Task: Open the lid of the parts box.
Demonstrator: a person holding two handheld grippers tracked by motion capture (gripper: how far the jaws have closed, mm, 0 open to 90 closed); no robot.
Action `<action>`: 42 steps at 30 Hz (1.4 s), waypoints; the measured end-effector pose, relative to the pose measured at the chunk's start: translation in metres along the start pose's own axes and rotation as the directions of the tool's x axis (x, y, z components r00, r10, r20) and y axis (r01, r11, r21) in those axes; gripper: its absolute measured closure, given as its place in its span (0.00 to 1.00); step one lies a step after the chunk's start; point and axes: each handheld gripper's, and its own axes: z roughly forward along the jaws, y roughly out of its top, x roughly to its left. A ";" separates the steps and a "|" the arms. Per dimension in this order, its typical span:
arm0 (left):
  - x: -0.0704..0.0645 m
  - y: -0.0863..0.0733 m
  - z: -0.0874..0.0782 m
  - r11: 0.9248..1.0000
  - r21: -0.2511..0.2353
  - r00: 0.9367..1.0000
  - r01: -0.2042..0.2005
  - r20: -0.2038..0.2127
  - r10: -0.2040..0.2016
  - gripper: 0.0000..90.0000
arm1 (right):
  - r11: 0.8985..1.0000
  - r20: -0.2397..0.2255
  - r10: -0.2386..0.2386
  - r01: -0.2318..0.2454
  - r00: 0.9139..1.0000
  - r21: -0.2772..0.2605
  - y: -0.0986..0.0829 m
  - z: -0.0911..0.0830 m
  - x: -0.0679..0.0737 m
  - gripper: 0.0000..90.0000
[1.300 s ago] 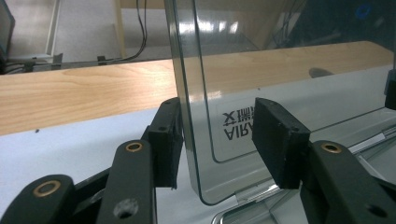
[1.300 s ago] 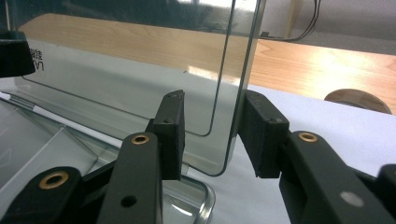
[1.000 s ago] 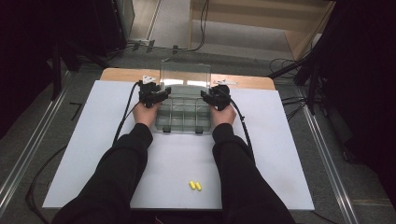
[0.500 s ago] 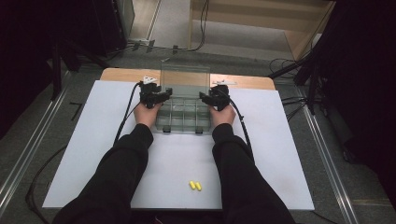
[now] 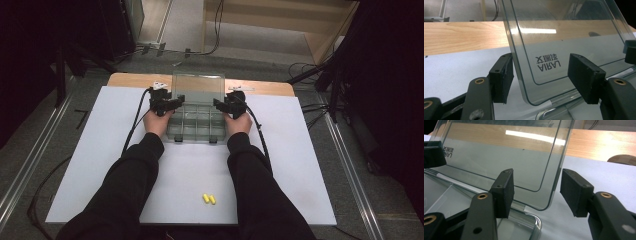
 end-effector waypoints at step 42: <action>-0.020 -0.001 -0.090 0.987 0.148 0.972 -0.057 0.232 0.021 0.30 | 0.996 -0.323 -0.060 0.080 0.945 0.048 -0.025 -0.100 0.009 0.27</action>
